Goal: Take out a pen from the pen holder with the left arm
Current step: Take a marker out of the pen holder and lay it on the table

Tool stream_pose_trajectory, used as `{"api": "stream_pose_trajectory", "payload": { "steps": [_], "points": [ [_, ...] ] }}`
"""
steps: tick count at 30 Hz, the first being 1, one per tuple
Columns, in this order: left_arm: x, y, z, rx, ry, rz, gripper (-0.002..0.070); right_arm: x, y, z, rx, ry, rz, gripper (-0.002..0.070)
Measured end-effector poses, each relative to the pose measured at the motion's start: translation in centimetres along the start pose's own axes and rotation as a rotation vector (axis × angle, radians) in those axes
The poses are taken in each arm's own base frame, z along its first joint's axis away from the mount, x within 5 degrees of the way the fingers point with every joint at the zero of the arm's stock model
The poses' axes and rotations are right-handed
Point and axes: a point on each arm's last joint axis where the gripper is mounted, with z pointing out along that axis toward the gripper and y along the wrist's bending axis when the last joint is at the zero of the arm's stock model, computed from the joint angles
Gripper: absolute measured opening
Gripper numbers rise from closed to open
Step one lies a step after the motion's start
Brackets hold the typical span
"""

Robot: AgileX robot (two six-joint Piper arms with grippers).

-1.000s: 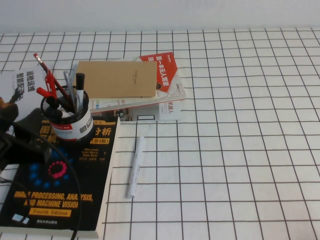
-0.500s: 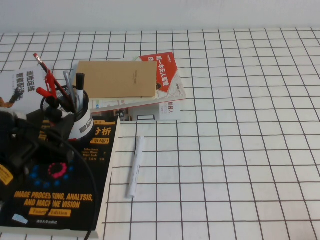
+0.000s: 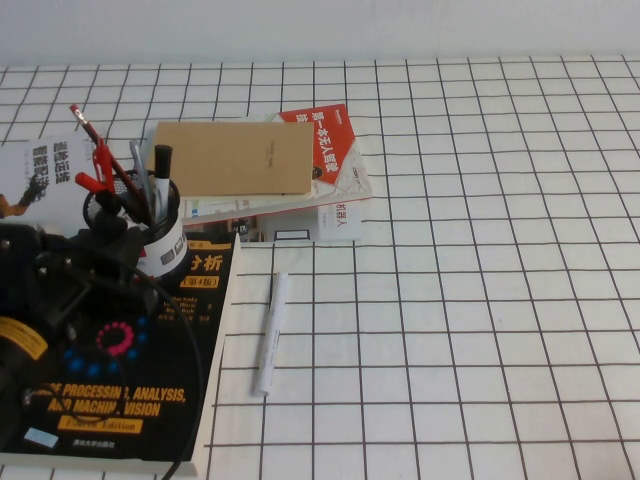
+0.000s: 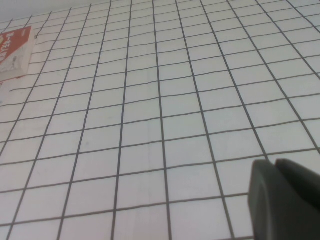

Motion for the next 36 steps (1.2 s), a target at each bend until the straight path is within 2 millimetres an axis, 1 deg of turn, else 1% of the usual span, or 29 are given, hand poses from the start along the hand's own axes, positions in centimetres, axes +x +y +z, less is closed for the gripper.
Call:
{"api": "stream_pose_trajectory", "payload": {
  "steps": [4, 10, 19, 22, 24, 25, 30, 36],
  "points": [
    [-0.4, 0.0, 0.2, 0.004, -0.020, 0.013, 0.0258, 0.0, 0.0, 0.0, 0.000, 0.000, 0.000, -0.0016],
    [-1.1, -0.1, 0.5, 0.009, -0.050, 0.020, 0.0255, 0.0, 0.0, 0.0, 0.000, 0.000, 0.000, -0.0016],
    [-1.2, -0.1, 0.6, 0.009, -0.054, 0.024, 0.0251, 0.0, 0.0, 0.0, 0.000, 0.000, 0.000, -0.0017],
    [-1.2, -0.1, 0.6, 0.009, -0.054, 0.024, 0.0204, 0.0, 0.0, 0.0, 0.000, 0.000, 0.000, -0.0016],
    [-1.2, -0.1, 0.6, 0.009, -0.052, 0.026, 0.0133, 0.0, 0.0, 0.0, 0.000, 0.000, 0.000, -0.0016],
    [-1.2, -0.1, 0.6, 0.006, -0.053, 0.025, 0.0112, 0.0, 0.0, 0.0, 0.000, 0.000, 0.000, -0.0016],
    [-1.5, -0.1, 0.4, 0.008, -0.065, 0.028, 0.0107, 0.0, 0.0, 0.0, 0.000, 0.000, 0.000, -0.0016],
    [-2.6, -0.4, -0.4, 0.018, -0.113, 0.049, 0.0107, 0.0, 0.0, 0.0, 0.000, 0.000, 0.000, -0.0017]
  ]
}}
